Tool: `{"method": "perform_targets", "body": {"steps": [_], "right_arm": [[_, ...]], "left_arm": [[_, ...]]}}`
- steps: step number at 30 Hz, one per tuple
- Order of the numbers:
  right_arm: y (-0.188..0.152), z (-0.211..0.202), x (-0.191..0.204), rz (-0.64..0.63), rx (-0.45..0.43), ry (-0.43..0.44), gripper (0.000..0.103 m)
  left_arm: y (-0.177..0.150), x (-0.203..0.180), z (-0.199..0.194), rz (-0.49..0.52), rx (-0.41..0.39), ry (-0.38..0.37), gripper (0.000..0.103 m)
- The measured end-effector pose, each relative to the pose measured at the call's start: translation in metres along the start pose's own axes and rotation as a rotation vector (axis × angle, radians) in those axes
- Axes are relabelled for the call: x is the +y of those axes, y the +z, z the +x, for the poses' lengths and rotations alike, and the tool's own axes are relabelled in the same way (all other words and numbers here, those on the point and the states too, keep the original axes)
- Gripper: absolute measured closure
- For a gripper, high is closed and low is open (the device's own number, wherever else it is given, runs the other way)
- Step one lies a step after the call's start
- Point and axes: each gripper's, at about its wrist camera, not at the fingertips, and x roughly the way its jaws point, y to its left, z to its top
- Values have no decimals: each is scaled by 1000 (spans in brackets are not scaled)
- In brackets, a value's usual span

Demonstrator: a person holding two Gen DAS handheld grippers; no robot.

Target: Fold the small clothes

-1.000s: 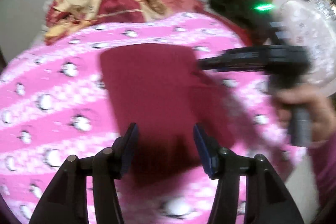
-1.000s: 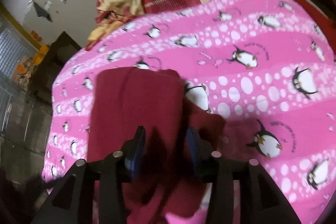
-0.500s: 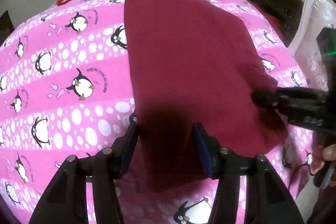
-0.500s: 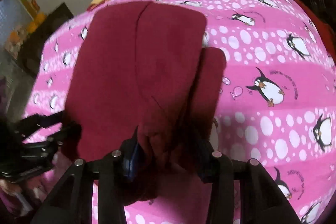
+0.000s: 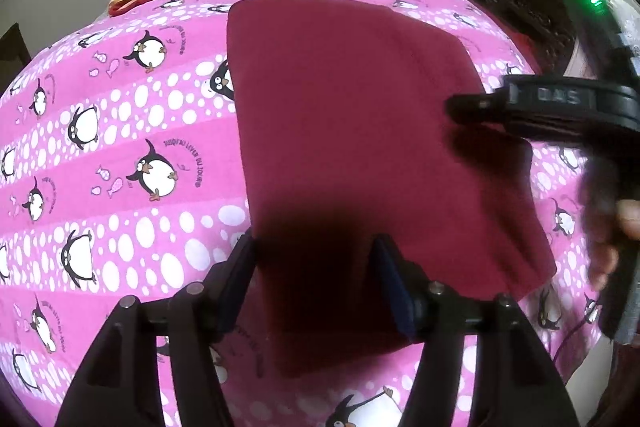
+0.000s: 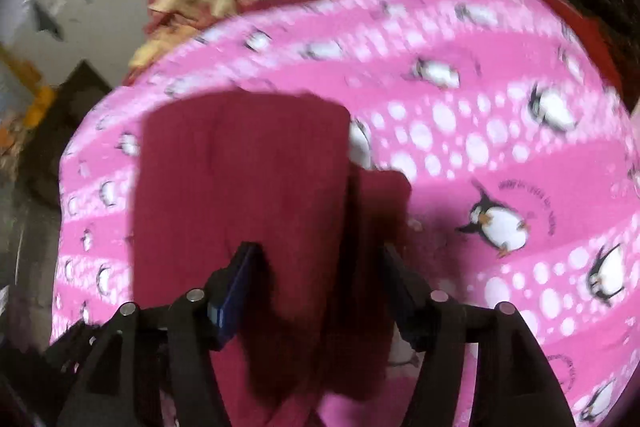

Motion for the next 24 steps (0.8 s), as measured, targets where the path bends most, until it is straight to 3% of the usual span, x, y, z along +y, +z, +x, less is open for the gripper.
{"method": "perform_targets", "body": {"steps": [1,2,3,5,8,11,13,16,18,21,24], "right_arm": [[0,2,-4,17,-4,33,43],[0,0,-4,0,-15,60,70],[-1,-4,0,-34,-32,52,79],[-4,-19,18,-162,-100,-40,84],[-10,-24,28,-240,-133,-91,85],[-11,-9,8,-182,-114,-129,86],[-9,-5,-5,-130,-98,-101,86],[-5,-20,-12,-66,-107,-97,68],[-3,-34,-11,-45,-131,-95,66],[-5,-49,6,-103,-159,-52,66],[-13,-42,30,-195,-124,-18,66]], "left_arm": [[0,0,1,-4,2,0,42],[0,0,1,-4,3,-4,41],[1,0,1,-2,3,-4,41],[1,-1,-1,0,2,-8,41],[3,-3,0,3,-2,-10,38],[3,-6,2,10,-8,-8,37],[3,-7,2,16,-9,-5,36],[4,-6,4,9,2,-6,36],[3,-4,5,-5,5,-12,36],[3,-2,6,-15,6,-17,34],[3,-4,7,-12,5,-11,33]]}}
